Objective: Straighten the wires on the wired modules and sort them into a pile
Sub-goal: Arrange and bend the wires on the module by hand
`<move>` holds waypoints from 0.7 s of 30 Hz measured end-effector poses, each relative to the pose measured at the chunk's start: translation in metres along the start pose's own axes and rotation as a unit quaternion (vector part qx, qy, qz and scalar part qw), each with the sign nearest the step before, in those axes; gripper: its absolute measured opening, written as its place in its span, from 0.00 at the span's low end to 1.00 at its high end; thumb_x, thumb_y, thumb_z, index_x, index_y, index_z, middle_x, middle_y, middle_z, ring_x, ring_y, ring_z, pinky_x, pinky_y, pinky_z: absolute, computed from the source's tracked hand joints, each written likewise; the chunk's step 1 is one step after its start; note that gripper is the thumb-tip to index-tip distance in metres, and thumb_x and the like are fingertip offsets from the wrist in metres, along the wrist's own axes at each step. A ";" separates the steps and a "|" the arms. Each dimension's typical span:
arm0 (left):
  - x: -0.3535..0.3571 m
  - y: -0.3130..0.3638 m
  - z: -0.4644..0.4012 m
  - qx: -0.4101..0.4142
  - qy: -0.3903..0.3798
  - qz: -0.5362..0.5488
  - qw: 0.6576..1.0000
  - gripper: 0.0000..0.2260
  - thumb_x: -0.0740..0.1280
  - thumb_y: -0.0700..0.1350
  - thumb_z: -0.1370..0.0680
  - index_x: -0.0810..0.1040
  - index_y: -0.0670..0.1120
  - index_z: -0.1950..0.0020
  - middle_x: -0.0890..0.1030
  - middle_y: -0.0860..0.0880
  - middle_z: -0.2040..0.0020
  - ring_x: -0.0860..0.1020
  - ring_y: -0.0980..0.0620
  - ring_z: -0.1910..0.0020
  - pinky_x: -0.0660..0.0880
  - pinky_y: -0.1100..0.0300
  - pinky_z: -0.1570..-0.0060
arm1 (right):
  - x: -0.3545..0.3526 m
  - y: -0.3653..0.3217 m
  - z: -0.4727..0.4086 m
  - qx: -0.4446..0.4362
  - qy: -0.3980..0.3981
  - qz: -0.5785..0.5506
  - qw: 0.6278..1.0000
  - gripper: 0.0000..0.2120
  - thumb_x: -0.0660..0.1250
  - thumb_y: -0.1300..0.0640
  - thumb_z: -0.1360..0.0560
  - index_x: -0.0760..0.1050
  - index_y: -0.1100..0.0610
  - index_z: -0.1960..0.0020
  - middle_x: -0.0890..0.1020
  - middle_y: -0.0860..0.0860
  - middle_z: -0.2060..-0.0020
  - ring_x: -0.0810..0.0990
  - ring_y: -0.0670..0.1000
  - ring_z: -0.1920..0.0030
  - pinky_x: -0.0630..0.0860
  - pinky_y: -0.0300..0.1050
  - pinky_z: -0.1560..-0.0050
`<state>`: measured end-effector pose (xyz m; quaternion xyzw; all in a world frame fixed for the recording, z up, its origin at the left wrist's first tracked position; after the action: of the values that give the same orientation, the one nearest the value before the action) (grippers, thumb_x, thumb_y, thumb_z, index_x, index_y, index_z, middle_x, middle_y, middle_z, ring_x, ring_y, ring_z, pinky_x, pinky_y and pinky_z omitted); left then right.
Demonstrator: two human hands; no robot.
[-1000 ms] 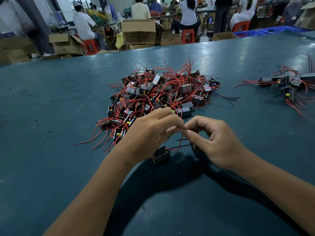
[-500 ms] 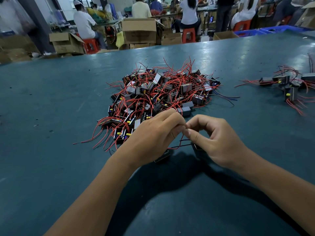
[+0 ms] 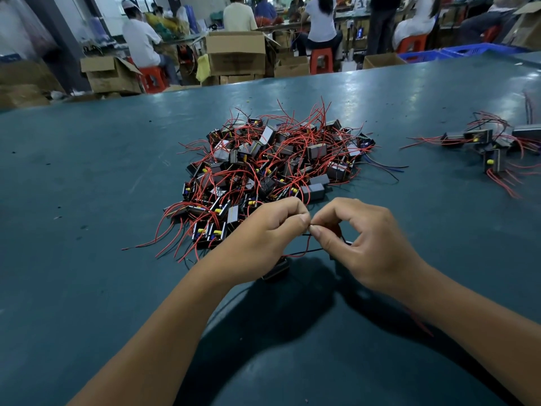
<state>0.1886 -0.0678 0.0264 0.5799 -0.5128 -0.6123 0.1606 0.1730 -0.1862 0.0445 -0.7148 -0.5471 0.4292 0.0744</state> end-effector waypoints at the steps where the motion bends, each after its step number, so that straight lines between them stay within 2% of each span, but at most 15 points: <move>1: -0.001 -0.001 0.000 -0.004 0.005 0.017 1.000 0.11 0.60 0.48 0.18 0.74 0.43 0.56 0.67 0.54 0.67 0.63 0.56 0.68 0.62 0.63 0.67 | -0.001 0.001 0.000 0.007 0.005 -0.013 1.000 0.03 0.69 0.58 0.25 0.78 0.52 0.57 0.78 0.40 0.65 0.77 0.44 0.63 0.71 0.38 0.56; 5: -0.007 -0.003 0.000 -0.001 0.011 0.039 0.999 0.08 0.62 0.46 0.19 0.76 0.43 0.53 0.70 0.52 0.65 0.65 0.56 0.68 0.64 0.66 0.67 | -0.005 0.011 0.000 0.044 0.026 -0.053 0.997 0.07 0.70 0.59 0.24 0.77 0.48 0.57 0.79 0.41 0.66 0.78 0.42 0.63 0.70 0.29 0.59; 12: -0.008 -0.009 0.000 0.004 0.018 0.009 1.000 0.03 0.66 0.44 0.19 0.78 0.47 0.52 0.74 0.58 0.63 0.70 0.58 0.65 0.68 0.67 0.62 | -0.003 0.018 0.002 0.081 0.031 -0.073 0.994 0.03 0.69 0.55 0.25 0.79 0.49 0.58 0.80 0.43 0.64 0.78 0.44 0.63 0.71 0.30 0.59; 15: -0.008 -0.011 0.000 -0.005 0.025 0.004 1.000 0.02 0.68 0.43 0.19 0.80 0.47 0.50 0.77 0.59 0.64 0.70 0.60 0.67 0.68 0.69 0.65 | -0.002 0.018 0.001 0.082 0.031 -0.077 0.993 0.04 0.69 0.56 0.25 0.79 0.48 0.58 0.80 0.41 0.65 0.78 0.43 0.64 0.70 0.29 0.60; 18: -0.003 -0.006 0.001 0.003 0.014 0.003 1.000 0.03 0.69 0.40 0.20 0.82 0.44 0.52 0.76 0.60 0.69 0.69 0.64 0.73 0.64 0.74 0.70 | -0.002 0.019 0.001 0.090 0.025 -0.089 0.992 0.04 0.69 0.55 0.25 0.79 0.48 0.58 0.81 0.41 0.66 0.78 0.43 0.65 0.71 0.30 0.61; 21: -0.005 -0.007 0.000 -0.002 0.019 -0.005 1.000 0.03 0.70 0.40 0.20 0.81 0.42 0.53 0.75 0.60 0.71 0.67 0.63 0.75 0.63 0.73 0.72 | -0.002 0.023 -0.001 0.094 0.007 -0.087 0.992 0.06 0.70 0.56 0.24 0.79 0.47 0.58 0.81 0.41 0.66 0.78 0.43 0.64 0.71 0.30 0.60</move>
<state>0.1929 -0.0611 0.0231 0.5940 -0.5050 -0.6031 0.1687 0.1902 -0.1969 0.0328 -0.6576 -0.5637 0.4656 0.1820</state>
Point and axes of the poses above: each hand's wrist, its own z-axis away from the middle knuckle, its own x-axis out of the palm, y = z × x, the point moved 9 cm from there along -z, towards the middle knuckle
